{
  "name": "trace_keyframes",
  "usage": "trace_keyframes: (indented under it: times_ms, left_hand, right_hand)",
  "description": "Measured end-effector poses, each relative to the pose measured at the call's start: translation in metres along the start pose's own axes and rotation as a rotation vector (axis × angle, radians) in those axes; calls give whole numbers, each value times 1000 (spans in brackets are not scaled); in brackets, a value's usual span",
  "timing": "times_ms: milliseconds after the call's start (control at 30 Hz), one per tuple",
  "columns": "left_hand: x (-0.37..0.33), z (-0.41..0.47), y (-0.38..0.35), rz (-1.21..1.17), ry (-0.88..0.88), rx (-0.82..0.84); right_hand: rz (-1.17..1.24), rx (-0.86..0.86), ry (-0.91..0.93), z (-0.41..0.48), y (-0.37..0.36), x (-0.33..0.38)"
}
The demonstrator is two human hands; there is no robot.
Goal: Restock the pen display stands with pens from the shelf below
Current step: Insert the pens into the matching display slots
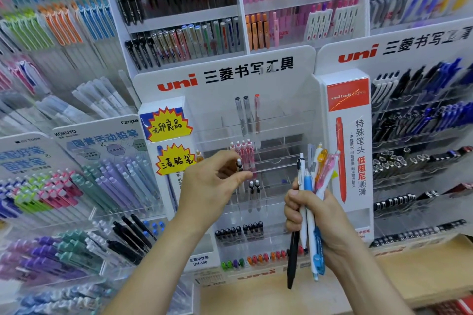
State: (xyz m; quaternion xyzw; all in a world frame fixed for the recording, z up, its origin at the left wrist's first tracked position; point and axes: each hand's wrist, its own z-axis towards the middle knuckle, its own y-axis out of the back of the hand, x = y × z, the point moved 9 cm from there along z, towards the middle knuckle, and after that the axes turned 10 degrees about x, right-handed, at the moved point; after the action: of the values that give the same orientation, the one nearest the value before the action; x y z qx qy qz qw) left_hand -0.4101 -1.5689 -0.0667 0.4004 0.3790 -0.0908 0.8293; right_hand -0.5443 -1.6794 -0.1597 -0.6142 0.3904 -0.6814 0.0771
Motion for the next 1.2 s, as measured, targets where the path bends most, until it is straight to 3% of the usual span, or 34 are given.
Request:
trace_keyframes:
  times_ms: [167, 400, 567, 767, 833, 933, 1033, 1200]
  left_hand:
    - [23, -4, -23, 47, 35, 134]
    - [31, -6, -28, 119, 36, 98]
    - [35, -4, -42, 153, 63, 180]
    - [26, -2, -49, 417, -30, 253]
    - [14, -2, -44, 498, -80, 205]
    - [-2, -3, -28, 129, 39, 101]
    - [-4, -3, -44, -332, 250, 242]
    - [-2, -8, -48, -619, 391, 237]
  right_hand:
    - [-17, 42, -28, 3, -5, -7]
    - [7, 97, -59, 6, -12, -15]
    - [18, 126, -83, 6, -16, -20]
    - [45, 186, -120, 8, -21, -22]
    - [50, 212, -132, 7, -23, -23]
    - [30, 249, -152, 5, -26, -24]
    - [-15, 303, -169, 3, -33, -25]
    - [-76, 350, -177, 1, -37, -24]
